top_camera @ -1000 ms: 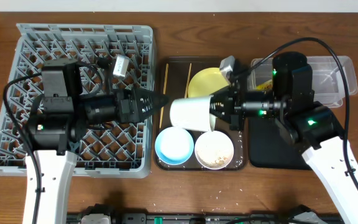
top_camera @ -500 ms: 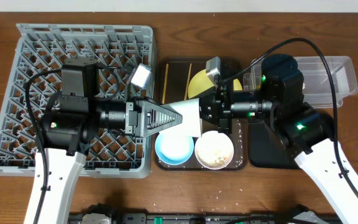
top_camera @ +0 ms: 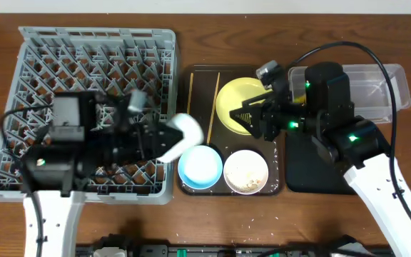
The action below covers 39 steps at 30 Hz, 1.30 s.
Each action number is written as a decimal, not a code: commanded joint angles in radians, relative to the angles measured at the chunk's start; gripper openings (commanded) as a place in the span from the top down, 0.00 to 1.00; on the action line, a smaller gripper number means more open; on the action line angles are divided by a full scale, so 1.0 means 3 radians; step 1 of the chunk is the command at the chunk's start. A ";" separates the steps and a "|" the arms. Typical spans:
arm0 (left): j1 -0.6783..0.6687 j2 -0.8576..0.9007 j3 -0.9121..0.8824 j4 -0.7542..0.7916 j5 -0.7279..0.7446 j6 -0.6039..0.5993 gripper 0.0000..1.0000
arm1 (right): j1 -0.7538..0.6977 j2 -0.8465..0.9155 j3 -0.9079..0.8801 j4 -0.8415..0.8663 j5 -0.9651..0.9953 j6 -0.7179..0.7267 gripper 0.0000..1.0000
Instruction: Sort waste into correct bins and load items into the dishwasher
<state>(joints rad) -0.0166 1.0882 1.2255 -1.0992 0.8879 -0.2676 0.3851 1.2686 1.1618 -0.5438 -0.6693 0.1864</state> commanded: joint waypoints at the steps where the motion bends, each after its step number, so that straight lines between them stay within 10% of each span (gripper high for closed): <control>1: 0.0488 -0.0109 0.0041 -0.0423 -0.1926 -0.0202 0.38 | -0.0018 -0.0070 0.0018 -0.0256 0.0407 -0.0003 0.50; 6: 0.1108 -0.0006 0.0028 -0.0703 -0.3176 -0.0659 0.38 | -0.0015 -0.0067 0.0017 -0.0417 0.0498 -0.0027 0.48; 19: 0.1919 0.0952 -0.0065 -0.0403 -0.3187 -0.0923 0.38 | -0.0015 -0.0067 0.0017 -0.0493 0.0498 -0.0027 0.48; 24: 0.2010 0.1270 -0.0065 -0.0348 -0.3035 -0.0921 0.35 | -0.0015 -0.0067 0.0017 -0.0523 0.0498 -0.0027 0.47; 29: 0.2018 0.1291 -0.0050 -0.0403 -0.2900 -0.0898 0.06 | -0.0015 -0.0067 0.0017 -0.0565 0.0497 -0.0027 0.48; 39: 0.1687 0.0544 0.0094 -0.0439 -0.1362 0.0342 0.05 | 0.0542 0.0057 0.0006 -0.1040 0.1469 0.0636 0.51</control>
<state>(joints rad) 0.5541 1.3396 1.2240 -1.2282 0.2859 -0.3473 0.4557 1.2652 1.1622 -0.8162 -0.4194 0.2558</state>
